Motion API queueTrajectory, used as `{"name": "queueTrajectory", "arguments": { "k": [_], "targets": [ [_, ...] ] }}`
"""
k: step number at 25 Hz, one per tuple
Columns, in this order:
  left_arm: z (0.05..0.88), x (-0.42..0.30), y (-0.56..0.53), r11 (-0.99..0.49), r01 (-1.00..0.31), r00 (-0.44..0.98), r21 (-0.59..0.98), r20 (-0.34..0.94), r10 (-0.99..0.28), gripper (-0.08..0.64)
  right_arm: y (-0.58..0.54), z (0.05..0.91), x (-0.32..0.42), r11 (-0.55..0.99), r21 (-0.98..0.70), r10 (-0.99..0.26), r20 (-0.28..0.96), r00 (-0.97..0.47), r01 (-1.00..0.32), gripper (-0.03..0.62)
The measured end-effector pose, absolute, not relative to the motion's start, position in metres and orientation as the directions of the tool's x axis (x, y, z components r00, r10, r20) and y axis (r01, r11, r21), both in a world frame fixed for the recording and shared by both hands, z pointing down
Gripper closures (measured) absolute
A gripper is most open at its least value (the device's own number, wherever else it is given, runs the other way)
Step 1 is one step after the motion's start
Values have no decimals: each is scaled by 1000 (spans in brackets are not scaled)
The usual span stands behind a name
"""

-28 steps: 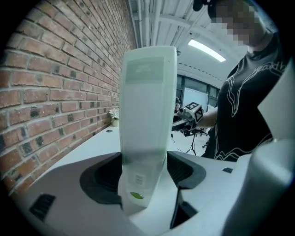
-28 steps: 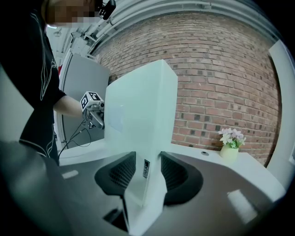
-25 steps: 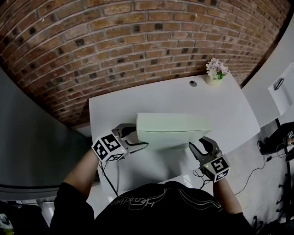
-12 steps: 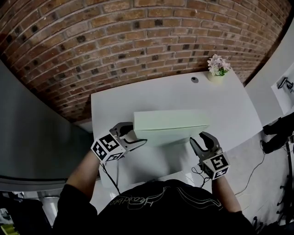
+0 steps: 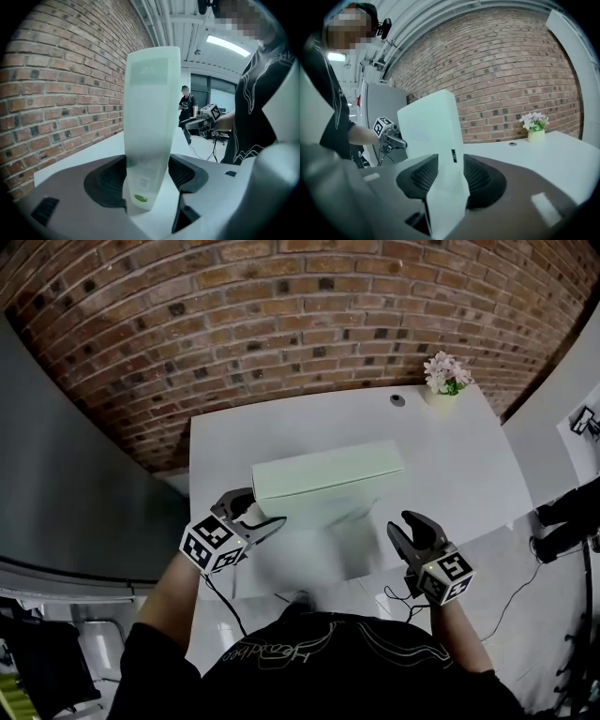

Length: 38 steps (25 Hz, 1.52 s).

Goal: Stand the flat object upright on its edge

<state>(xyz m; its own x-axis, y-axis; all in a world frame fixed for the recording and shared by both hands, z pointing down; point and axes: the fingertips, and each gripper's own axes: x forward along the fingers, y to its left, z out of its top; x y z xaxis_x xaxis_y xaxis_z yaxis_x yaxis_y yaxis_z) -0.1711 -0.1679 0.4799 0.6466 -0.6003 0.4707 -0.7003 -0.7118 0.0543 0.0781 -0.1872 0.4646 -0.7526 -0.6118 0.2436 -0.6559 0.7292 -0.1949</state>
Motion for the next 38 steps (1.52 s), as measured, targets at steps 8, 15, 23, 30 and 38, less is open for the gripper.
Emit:
{"name": "queueTrajectory", "arguments": {
  "k": [8, 15, 23, 30, 38],
  "targets": [
    [477, -179, -147, -540, -840, 500, 50, 454, -737, 275, -167, 470, 80, 728, -322, -561, 227, -796, -605, 502],
    [476, -182, -125, -360, -932, 337, 37, 456, -824, 275, -139, 486, 86, 748, -350, -508, 245, -826, -564, 588],
    [477, -170, -90, -187, -982, 176, 23, 472, -864, 275, -93, 485, 91, 797, -364, -422, 237, -875, -483, 588],
    [477, -159, -58, -15, -999, 30, 34, 490, -871, 275, -60, 484, 110, 815, -362, -388, 240, -890, -452, 588],
    [480, -146, -25, 148, -988, -114, 32, 486, -867, 276, -30, 487, 125, 839, -354, -347, 237, -908, -413, 588]
  ]
}}
